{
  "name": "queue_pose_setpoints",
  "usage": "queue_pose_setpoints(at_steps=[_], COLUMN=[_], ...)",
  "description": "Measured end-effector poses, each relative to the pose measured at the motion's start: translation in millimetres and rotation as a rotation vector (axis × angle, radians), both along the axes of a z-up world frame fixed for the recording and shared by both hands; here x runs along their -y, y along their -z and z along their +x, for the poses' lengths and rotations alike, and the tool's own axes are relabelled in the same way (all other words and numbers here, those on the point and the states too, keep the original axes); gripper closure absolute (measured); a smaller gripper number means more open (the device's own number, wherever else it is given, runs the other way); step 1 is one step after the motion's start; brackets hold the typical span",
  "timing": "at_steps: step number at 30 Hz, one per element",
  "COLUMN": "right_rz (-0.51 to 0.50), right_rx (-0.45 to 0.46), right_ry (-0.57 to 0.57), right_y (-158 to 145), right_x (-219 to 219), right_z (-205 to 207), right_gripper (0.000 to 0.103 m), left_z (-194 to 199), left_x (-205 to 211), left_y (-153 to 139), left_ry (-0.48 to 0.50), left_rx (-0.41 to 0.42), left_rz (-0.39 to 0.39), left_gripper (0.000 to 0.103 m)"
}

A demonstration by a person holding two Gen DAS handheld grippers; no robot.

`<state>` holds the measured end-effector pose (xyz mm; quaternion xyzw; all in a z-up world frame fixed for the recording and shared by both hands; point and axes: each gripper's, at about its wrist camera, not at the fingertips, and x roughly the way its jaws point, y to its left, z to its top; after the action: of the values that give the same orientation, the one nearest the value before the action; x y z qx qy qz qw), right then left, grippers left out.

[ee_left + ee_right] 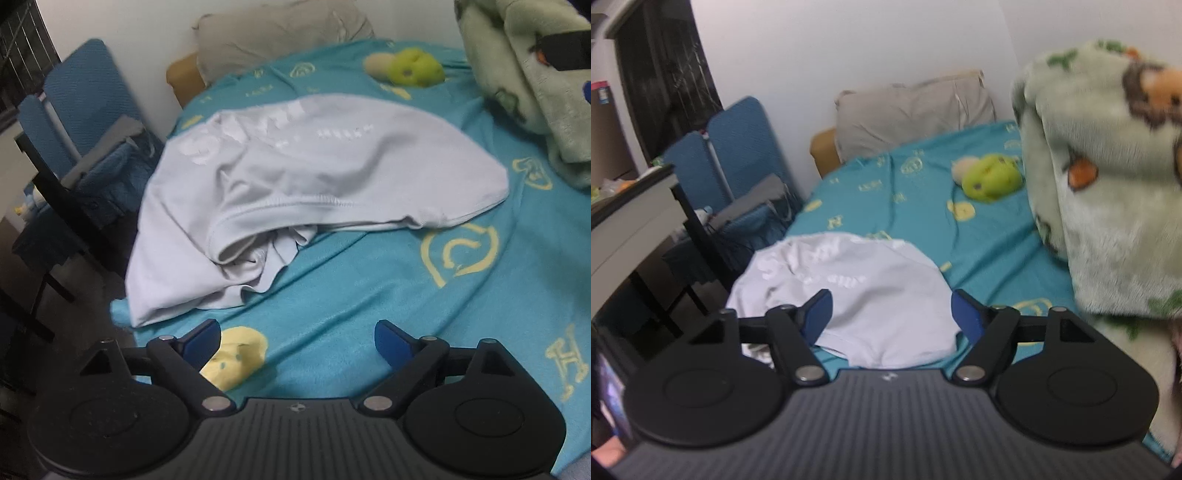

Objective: Fold clothes
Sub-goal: 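Move both grippers toward the crumpled white T-shirt on the bed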

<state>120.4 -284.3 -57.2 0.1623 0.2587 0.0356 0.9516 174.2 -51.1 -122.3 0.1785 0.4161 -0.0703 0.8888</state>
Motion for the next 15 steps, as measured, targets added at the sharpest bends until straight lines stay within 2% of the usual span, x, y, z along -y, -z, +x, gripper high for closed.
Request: queue_pose_setpoints(at_steps=[2,6,11,15], right_rz=[0.005,-0.001,-0.070,-0.133], right_rx=[-0.027,-0.065,-0.100,-0.093], right_ry=[-0.002,-0.025,-0.072,-0.120], right_y=[9,24,40,52], right_x=[-2,-13,-31,-47], right_z=[8,26,36,46], right_gripper=[0.032,0.032,0.032,0.032], left_z=[9,16,19,22], left_x=[-12,-29,-44,-56], left_y=[7,8,0,-7], left_ry=[-0.051,-0.130,-0.204,-0.264], left_rx=[0.005,0.076,0.124,0.163], left_rz=[-0.046,-0.039,-0.053,-0.064], left_gripper=[0.018,0.021,0.046,0.054])
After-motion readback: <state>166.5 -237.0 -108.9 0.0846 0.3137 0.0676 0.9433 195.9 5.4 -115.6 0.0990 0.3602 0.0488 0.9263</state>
